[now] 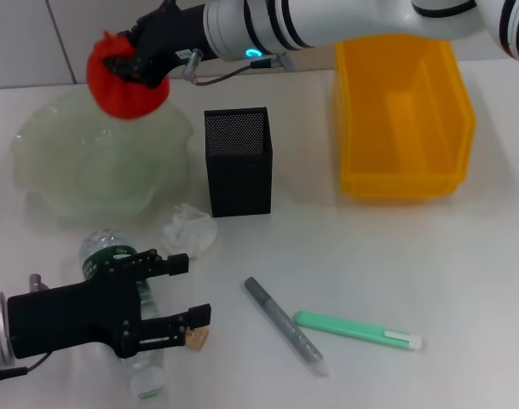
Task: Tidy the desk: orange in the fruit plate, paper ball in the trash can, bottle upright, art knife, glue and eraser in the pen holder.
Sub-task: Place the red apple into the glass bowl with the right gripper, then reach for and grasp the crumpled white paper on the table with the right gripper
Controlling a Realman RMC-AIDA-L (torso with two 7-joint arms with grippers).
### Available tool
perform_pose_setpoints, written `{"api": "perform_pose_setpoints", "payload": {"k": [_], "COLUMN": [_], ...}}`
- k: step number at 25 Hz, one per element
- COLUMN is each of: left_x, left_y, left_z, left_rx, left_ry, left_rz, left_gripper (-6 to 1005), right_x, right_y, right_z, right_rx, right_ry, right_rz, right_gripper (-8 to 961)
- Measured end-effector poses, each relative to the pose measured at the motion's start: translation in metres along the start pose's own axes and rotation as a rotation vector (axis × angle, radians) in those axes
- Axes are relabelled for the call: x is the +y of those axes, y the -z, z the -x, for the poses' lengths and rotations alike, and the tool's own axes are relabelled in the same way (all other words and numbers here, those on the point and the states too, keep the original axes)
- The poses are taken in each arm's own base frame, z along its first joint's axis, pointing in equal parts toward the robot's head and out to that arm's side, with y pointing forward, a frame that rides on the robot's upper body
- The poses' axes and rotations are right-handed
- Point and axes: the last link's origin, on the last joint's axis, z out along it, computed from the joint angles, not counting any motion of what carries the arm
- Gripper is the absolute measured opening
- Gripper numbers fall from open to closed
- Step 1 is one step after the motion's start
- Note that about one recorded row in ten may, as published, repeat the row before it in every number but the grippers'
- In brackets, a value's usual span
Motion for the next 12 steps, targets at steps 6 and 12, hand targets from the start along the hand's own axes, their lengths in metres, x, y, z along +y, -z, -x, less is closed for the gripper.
{"api": "perform_pose_setpoints", "payload": {"k": [6,12], "left_x": [0.0018,0.0022], "left_y": [-0.0051,-0.0053], "left_z": [-0.0005,0.0], "left_rx": [0.005,0.001], "left_ry": [0.0,-0.002], "left_rz": [0.011,0.015], "left_gripper": [804,804], "right_x": [0.0008,-0.0015], "right_y": [-0.0009,0.0033], "right_z": [0.003,0.0083], "right_rx": [-0.002,-0.028], "right_ry": [-0.006,-0.028], "right_rz": [0.004,0.003], "right_gripper": [337,568]}}
